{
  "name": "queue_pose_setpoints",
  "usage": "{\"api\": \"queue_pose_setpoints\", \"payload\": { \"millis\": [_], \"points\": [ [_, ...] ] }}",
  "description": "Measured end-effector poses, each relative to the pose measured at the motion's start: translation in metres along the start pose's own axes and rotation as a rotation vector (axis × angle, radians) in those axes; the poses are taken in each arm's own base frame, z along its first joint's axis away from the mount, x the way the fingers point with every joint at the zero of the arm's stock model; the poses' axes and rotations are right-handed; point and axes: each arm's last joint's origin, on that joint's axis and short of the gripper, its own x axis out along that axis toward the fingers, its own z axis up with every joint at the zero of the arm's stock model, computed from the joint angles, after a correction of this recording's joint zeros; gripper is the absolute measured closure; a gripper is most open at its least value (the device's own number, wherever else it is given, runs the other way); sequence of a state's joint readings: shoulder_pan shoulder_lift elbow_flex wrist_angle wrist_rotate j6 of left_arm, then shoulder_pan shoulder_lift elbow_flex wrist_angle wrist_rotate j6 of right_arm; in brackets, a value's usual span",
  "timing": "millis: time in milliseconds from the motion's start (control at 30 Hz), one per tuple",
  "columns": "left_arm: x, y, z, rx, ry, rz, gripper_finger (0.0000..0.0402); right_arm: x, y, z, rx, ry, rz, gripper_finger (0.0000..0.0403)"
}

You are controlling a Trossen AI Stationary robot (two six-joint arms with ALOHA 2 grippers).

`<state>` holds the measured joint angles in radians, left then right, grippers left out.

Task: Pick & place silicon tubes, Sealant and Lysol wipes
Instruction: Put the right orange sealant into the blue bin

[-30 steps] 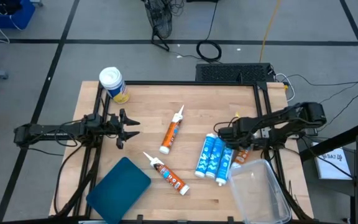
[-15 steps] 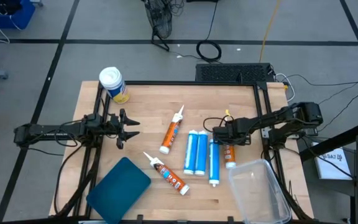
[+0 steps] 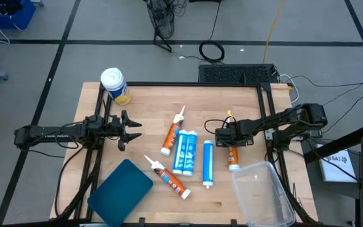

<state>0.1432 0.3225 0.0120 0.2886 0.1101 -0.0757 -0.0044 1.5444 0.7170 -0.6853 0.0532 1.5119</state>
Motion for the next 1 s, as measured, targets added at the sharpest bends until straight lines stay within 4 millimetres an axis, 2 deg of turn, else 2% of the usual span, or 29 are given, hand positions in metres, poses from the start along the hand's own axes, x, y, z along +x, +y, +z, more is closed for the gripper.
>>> {"api": "queue_pose_setpoints", "payload": {
  "millis": [33, 200, 433, 533, 667, 833, 1000],
  "points": [
    [0.0, 0.0, 0.0, 0.0, 0.0, 0.0, 0.0188, 0.0, 0.0, 0.0, -0.014, -0.001, 0.005, 0.0206],
    [0.0, 0.0, 0.0, 0.0, 0.0, 0.0, 0.0188, 0.0, 0.005, 0.002, -0.085, -0.064, 0.051, 0.0209],
    [0.0, 0.0, 0.0, 0.0, 0.0, 0.0, 0.0188, -0.02, 0.018, 0.01, -0.163, -0.341, 0.24, 0.0209],
    [0.0, 0.0, 0.0, 0.0, 0.0, 0.001, 0.0188, -0.046, 0.028, 0.013, -0.16, -0.514, 0.429, 0.0209],
    [0.0, 0.0, 0.0, 0.0, 0.0, 0.0, 0.0188, -0.082, 0.043, 0.003, -0.302, -0.741, 0.687, 0.0209],
    [0.0, 0.0, 0.0, 0.0, 0.0, 0.001, 0.0188, -0.139, 0.054, -0.024, -0.482, -1.027, 1.08, 0.0209],
    [0.0, 0.0, 0.0, 0.0, -0.001, 0.001, 0.0188, -0.163, 0.051, -0.057, -0.694, -1.115, 1.352, 0.0209]
  ]
}}
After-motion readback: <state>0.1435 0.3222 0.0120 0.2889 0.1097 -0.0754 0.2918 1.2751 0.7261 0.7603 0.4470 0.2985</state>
